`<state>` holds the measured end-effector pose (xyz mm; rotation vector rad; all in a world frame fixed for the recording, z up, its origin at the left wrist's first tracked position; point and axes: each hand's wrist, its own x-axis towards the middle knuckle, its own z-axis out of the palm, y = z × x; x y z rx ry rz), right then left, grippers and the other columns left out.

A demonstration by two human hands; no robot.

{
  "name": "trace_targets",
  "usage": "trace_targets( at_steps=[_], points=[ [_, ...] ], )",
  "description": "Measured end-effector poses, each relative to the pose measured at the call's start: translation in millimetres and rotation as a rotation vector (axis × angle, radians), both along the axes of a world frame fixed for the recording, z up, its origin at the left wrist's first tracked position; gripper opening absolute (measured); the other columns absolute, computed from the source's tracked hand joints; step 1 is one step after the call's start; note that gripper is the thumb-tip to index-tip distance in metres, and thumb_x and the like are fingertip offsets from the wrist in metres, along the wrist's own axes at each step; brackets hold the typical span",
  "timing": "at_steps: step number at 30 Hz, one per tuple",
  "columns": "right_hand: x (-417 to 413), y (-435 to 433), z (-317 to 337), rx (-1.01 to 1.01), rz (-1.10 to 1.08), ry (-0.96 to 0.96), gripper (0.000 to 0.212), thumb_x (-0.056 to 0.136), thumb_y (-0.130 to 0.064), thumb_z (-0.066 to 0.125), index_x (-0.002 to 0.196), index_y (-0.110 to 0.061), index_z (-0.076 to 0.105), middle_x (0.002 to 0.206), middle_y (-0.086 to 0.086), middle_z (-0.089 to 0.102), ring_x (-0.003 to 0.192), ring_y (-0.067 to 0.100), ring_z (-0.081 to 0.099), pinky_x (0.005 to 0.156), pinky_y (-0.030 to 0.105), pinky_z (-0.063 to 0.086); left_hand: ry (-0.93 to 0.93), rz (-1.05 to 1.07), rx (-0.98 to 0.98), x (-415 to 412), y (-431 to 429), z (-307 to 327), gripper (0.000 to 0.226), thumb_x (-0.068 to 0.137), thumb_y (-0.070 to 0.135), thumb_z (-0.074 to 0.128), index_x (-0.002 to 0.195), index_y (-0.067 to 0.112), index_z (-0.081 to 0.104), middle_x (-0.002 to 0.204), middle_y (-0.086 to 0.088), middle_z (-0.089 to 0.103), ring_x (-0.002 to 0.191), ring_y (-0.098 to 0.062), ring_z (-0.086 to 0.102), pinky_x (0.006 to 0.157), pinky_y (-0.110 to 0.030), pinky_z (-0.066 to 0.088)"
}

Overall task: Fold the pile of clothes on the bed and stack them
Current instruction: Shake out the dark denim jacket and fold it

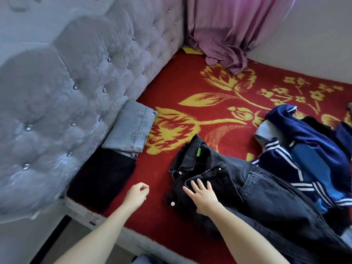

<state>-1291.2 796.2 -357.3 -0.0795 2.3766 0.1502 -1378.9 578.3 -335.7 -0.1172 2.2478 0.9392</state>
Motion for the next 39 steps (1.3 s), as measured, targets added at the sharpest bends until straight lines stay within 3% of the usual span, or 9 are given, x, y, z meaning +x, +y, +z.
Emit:
trace_targets(
  at_steps=[9, 12, 15, 20, 23, 27, 33, 36, 39],
  points=[
    [-23.4, -7.1, -13.0, 0.129, 0.039, 0.110, 0.084, 0.090, -0.012, 0.057, 0.150, -0.020, -0.003, 0.155, 0.019, -0.012, 0.143, 0.036, -0.012, 0.113, 0.055, 0.001, -0.038, 0.020, 0.081, -39.8, -28.0, -3.5, 0.016, 0.095, 0.010, 0.044, 0.099, 0.015, 0.058, 0.090, -0.003, 0.063, 0.076, -0.013, 0.057, 0.065, -0.019, 0.042],
    [-36.4, -15.6, -16.3, 0.140, -0.040, 0.031, 0.082, 0.090, -0.018, 0.057, 0.150, -0.020, 0.002, 0.153, 0.014, 0.020, 0.142, 0.035, 0.012, 0.113, 0.055, 0.003, -0.056, -0.009, 0.086, -42.9, -33.0, -6.3, 0.015, 0.095, 0.011, 0.044, 0.100, 0.016, 0.058, 0.092, -0.003, 0.063, 0.078, -0.014, 0.058, 0.066, -0.019, 0.043],
    [-41.2, -13.3, -15.8, 0.164, -0.158, 0.039, 0.069, 0.087, -0.006, 0.053, 0.146, -0.017, 0.019, 0.128, 0.007, 0.055, 0.124, 0.031, 0.041, 0.113, 0.050, 0.009, -0.070, -0.025, 0.097, -43.4, -33.7, -8.8, 0.015, 0.095, 0.012, 0.044, 0.096, 0.017, 0.058, 0.092, -0.003, 0.064, 0.078, -0.014, 0.059, 0.066, -0.020, 0.043],
    [-13.2, 3.5, 1.7, 0.028, -0.332, 0.100, 0.046, 0.086, -0.003, 0.046, 0.130, -0.017, 0.040, 0.090, 0.000, 0.058, 0.109, 0.027, 0.054, 0.100, 0.035, 0.028, -0.097, -0.093, 0.131, -44.6, -21.1, -16.4, 0.016, 0.094, 0.013, 0.045, 0.092, 0.017, 0.061, 0.086, -0.001, 0.065, 0.075, -0.015, 0.059, 0.066, -0.023, 0.043],
    [42.6, 37.3, 24.3, 0.104, -0.461, 0.025, 0.038, 0.087, -0.014, 0.046, 0.126, -0.019, 0.045, 0.119, 0.000, 0.060, 0.115, 0.023, 0.054, 0.091, 0.029, 0.035, -0.135, -0.156, 0.168, -39.8, -4.4, -26.6, 0.018, 0.094, 0.012, 0.046, 0.085, 0.017, 0.060, 0.079, -0.001, 0.063, 0.065, -0.013, 0.055, 0.056, -0.018, 0.039],
    [154.8, 75.4, 66.8, 0.343, -0.582, -0.088, 0.042, 0.089, -0.016, 0.042, 0.130, -0.024, 0.044, 0.127, -0.005, 0.058, 0.120, 0.018, 0.053, 0.091, 0.026, 0.037, -0.196, -0.256, 0.204, -22.3, 25.7, -40.9, 0.022, 0.094, 0.008, 0.045, 0.077, 0.014, 0.056, 0.070, -0.001, 0.058, 0.056, -0.011, 0.049, 0.044, -0.010, 0.035],
    [279.3, 70.5, 100.9, 0.459, -0.762, -0.255, 0.041, 0.098, -0.030, 0.030, 0.138, -0.037, 0.033, 0.146, -0.005, 0.037, 0.134, 0.014, 0.033, 0.105, 0.032, 0.027, -0.291, -0.359, 0.228, 20.2, 57.1, -56.5, 0.026, 0.092, 0.005, 0.046, 0.069, 0.015, 0.055, 0.068, -0.004, 0.057, 0.059, -0.016, 0.049, 0.063, -0.026, 0.042],
    [273.6, 65.8, 88.8, 0.362, -0.826, -0.362, 0.047, 0.098, -0.039, 0.030, 0.144, -0.037, 0.023, 0.150, 0.001, 0.025, 0.138, 0.020, 0.023, 0.110, 0.034, 0.022, -0.286, -0.375, 0.196, 34.7, 59.4, -62.2, 0.027, 0.093, 0.007, 0.046, 0.069, 0.018, 0.054, 0.069, -0.001, 0.057, 0.063, -0.017, 0.052, 0.067, -0.029, 0.043],
    [229.0, 74.8, 63.8, 0.278, -0.744, -0.267, 0.047, 0.092, -0.030, 0.041, 0.138, -0.025, 0.034, 0.139, 0.005, 0.036, 0.132, 0.025, 0.031, 0.104, 0.036, 0.031, -0.267, -0.343, 0.154, 39.2, 61.0, -62.0, 0.026, 0.093, 0.008, 0.045, 0.072, 0.020, 0.053, 0.072, 0.000, 0.056, 0.065, -0.018, 0.052, 0.070, -0.031, 0.044]
  ],
)
